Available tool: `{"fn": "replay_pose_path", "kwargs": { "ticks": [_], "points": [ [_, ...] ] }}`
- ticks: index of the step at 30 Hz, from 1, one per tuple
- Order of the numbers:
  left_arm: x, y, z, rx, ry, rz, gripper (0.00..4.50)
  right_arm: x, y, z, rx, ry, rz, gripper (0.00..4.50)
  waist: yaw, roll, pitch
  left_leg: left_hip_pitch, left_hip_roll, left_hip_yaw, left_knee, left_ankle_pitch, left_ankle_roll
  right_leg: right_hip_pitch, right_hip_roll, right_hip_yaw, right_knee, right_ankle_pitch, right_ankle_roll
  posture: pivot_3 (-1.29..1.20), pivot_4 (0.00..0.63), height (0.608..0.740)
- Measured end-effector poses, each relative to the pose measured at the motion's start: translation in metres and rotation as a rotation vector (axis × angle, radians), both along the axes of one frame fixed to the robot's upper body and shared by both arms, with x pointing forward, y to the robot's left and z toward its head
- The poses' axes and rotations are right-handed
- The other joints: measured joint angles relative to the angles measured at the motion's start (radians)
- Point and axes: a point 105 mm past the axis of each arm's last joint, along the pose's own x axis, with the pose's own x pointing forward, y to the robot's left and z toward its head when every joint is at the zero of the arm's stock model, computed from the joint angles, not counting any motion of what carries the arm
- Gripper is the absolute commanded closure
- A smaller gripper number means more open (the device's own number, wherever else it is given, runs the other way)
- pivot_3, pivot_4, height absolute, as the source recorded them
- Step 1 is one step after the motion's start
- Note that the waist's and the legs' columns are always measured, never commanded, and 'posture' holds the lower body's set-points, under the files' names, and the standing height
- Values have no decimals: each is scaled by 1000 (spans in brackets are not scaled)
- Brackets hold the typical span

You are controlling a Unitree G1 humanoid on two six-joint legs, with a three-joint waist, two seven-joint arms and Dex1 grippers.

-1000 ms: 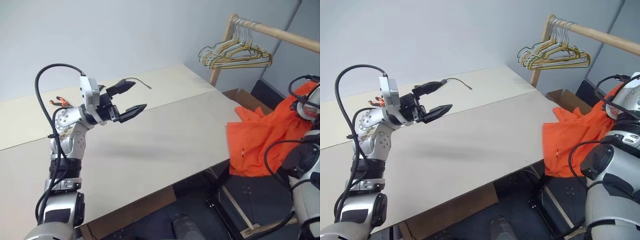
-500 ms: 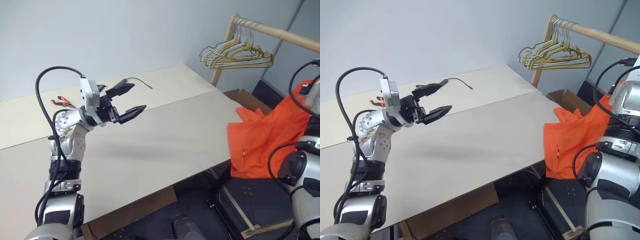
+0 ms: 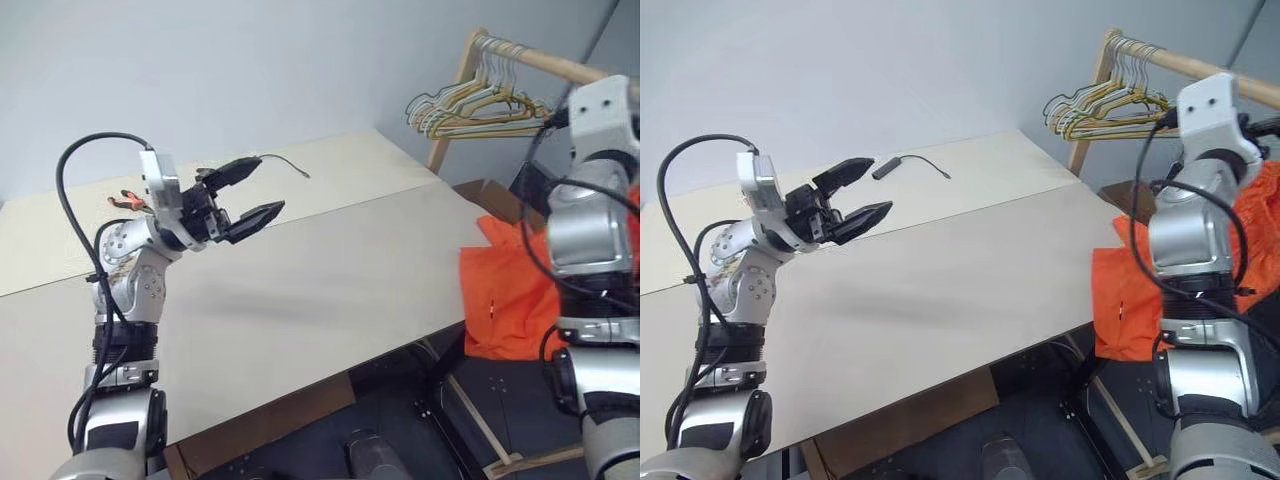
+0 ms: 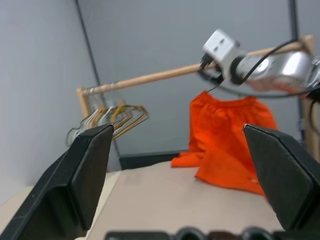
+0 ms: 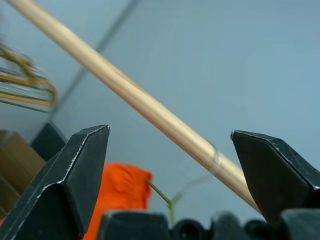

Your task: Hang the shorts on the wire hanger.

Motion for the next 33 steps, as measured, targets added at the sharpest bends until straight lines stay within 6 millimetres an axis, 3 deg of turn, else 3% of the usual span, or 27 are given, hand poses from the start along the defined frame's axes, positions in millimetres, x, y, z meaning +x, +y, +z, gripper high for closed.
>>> {"fn": "replay_pose_path", "kwargs": {
  "ticks": [5, 13, 16, 20, 23, 27, 33],
  "points": [
    [-15, 18, -8, 22, 29, -3, 0, 13, 31, -17, -52, 57, 111, 7, 9, 0, 0, 1, 0, 0, 0, 0, 0, 0, 0, 0, 1, 0, 0, -147, 0, 740],
    [-31, 58, -26, 62, 129, 134, 0, 28, 77, -35, -112, 143, 323, 7, 57, -1, 1, 0, 0, 0, 0, 0, 0, -1, 0, -1, 0, 0, 0, -82, 0, 740],
    [-37, 68, -32, 71, 163, 200, 0, 31, 99, -56, -79, 260, 506, 7, 89, -2, 1, 0, 1, -1, 0, 0, 0, -1, 0, -2, 0, 0, -1, -45, 0, 740],
    [-48, 80, -51, 112, 229, 292, 0, 20, 148, -96, 53, 459, 860, 7, 129, -2, 1, 1, 1, -1, -3, 0, -1, -1, 0, -3, 0, 0, -2, -10, 0, 740],
    [-54, 83, -59, 126, 262, 338, 0, 7, 171, -105, 83, 552, 1039, 7, 168, -2, 1, 1, 1, -1, -4, 0, -1, -2, 0, -4, 0, -1, -3, 37, 0, 740],
    [-62, 91, -75, 176, 324, 391, 0, -14, 192, -114, 92, 650, 1223, 7, 221, -3, 1, 2, 2, 0, -7, 1, -3, -3, 0, -6, 0, -2, -6, 68, 0, 740],
    [-72, 94, -88, 284, 365, 432, 0, -33, 206, -137, 27, 770, 1339, 7, 277, -4, 1, 0, 2, 1, -9, 3, -6, -7, 0, -8, 1, -3, -10, 105, 0, 740]
  ]
}}
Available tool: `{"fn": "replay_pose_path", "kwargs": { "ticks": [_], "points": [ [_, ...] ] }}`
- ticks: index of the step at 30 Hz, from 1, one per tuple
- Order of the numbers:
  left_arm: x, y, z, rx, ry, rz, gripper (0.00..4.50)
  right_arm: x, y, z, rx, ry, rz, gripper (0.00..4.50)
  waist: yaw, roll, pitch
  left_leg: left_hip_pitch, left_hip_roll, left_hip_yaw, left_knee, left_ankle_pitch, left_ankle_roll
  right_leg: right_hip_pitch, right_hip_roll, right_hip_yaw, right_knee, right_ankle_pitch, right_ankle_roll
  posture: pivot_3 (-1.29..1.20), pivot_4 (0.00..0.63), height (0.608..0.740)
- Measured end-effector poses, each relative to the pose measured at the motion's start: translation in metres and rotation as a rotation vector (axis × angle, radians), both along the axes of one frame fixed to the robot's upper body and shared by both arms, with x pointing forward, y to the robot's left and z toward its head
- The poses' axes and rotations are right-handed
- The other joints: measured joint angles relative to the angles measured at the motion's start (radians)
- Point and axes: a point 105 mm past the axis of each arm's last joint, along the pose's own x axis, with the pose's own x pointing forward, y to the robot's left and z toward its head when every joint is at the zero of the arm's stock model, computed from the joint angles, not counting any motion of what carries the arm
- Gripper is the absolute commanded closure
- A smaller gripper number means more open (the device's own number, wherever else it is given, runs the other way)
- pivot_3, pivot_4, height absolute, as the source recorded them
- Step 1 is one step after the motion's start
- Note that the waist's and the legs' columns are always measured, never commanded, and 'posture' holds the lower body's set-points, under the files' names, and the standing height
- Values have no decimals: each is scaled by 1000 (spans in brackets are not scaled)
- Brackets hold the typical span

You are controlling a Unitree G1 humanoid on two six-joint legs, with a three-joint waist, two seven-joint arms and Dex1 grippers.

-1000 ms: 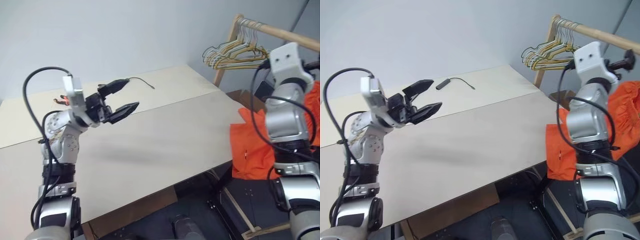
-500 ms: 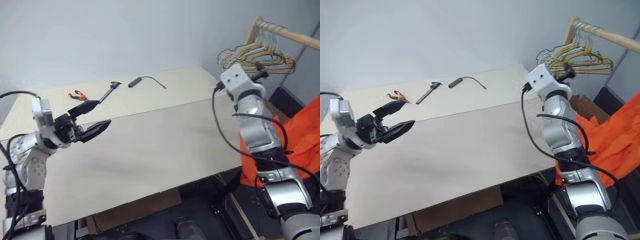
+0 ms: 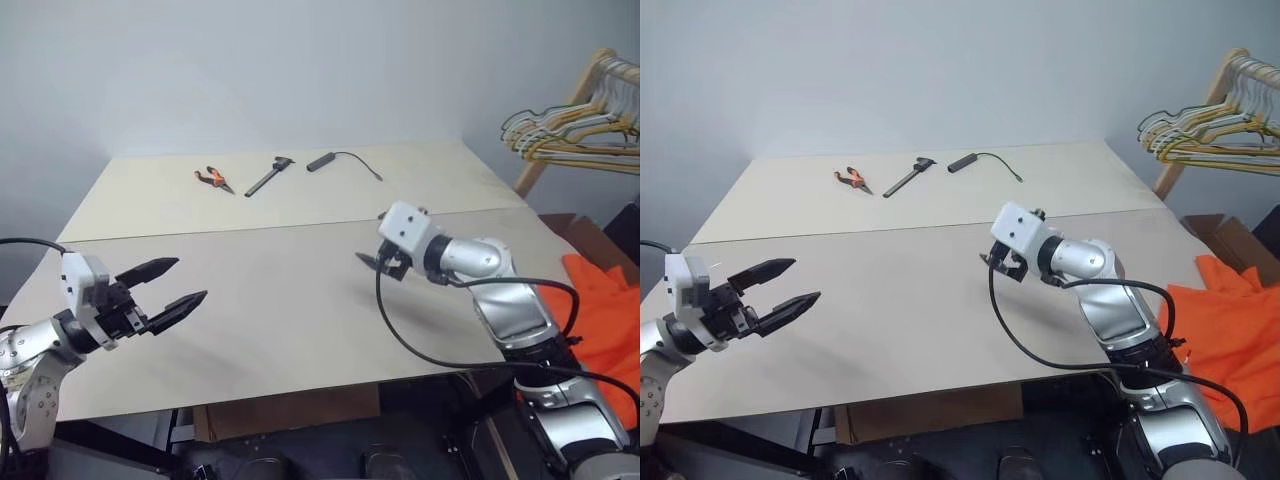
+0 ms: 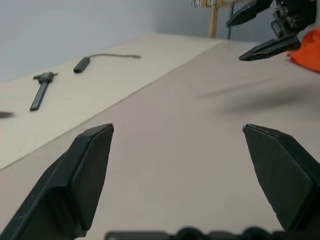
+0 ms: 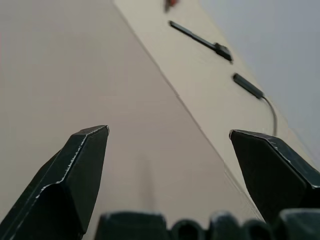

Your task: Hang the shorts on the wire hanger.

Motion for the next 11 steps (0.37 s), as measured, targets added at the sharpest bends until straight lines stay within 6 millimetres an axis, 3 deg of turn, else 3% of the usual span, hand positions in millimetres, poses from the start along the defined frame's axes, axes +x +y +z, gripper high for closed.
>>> {"fn": "replay_pose_path", "kwargs": {
  "ticks": [11],
  "points": [
    [-2, -9, 1, 29, -11, 5, 0, 0, 6, -6, -36, -16, 26, 7, 23, -2, -1, -8, 0, 1, -1, 2, -2, -9, 3, 0, 2, 0, -2, 114, 0, 740]
  ]
}}
